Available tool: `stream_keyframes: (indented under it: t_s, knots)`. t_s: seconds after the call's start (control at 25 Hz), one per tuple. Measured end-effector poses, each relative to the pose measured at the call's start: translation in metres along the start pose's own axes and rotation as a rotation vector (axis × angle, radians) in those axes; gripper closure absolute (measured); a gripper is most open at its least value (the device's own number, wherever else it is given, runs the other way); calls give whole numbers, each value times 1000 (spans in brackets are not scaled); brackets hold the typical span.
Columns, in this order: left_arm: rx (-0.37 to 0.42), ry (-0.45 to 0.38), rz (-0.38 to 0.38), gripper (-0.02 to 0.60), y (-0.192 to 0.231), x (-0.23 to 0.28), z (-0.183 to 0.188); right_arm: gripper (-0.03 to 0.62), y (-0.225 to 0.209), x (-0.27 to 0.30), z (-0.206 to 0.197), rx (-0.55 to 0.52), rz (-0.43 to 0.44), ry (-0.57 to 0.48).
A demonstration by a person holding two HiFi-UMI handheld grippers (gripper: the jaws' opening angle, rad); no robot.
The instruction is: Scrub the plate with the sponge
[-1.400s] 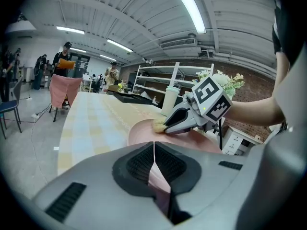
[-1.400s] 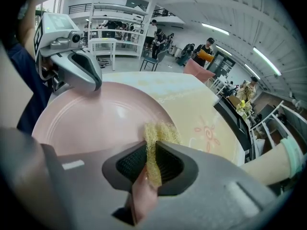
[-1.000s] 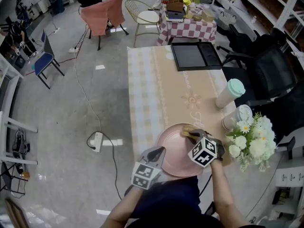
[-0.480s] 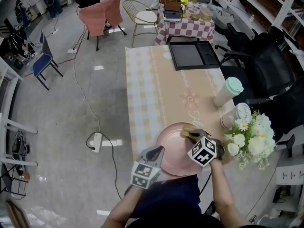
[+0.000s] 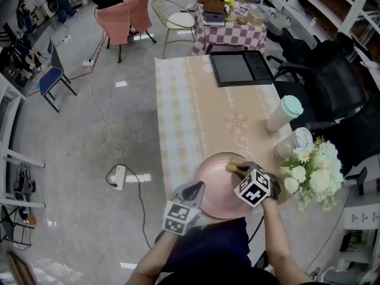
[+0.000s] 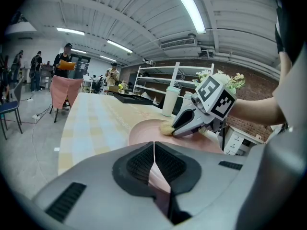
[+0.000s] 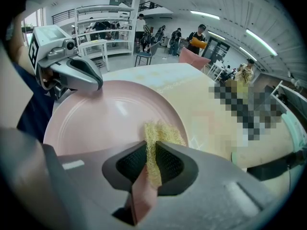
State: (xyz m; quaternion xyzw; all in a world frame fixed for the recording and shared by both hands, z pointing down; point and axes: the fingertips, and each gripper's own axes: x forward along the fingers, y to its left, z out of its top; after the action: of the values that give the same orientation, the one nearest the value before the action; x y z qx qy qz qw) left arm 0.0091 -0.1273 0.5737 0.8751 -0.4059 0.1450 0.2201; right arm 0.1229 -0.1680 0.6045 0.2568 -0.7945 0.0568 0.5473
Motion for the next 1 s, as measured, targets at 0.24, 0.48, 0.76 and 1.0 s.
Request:
stream_keyframes:
  t_s: [0.24,0.48,0.76,1.0]
  knots:
    - [2,-6,-4,569,0,0,0,539,4,-3,-6,23,21,20]
    - [6,-3,-7,569,-1,0,1,539,7,-6,-10,25,23,34]
    - [10,-4,-9,569,0,0,0,539,13,-9,-17,22,30,70]
    - [14,-6,-9,569,0,1,-1,539,18,-11,-23,16,30,92]
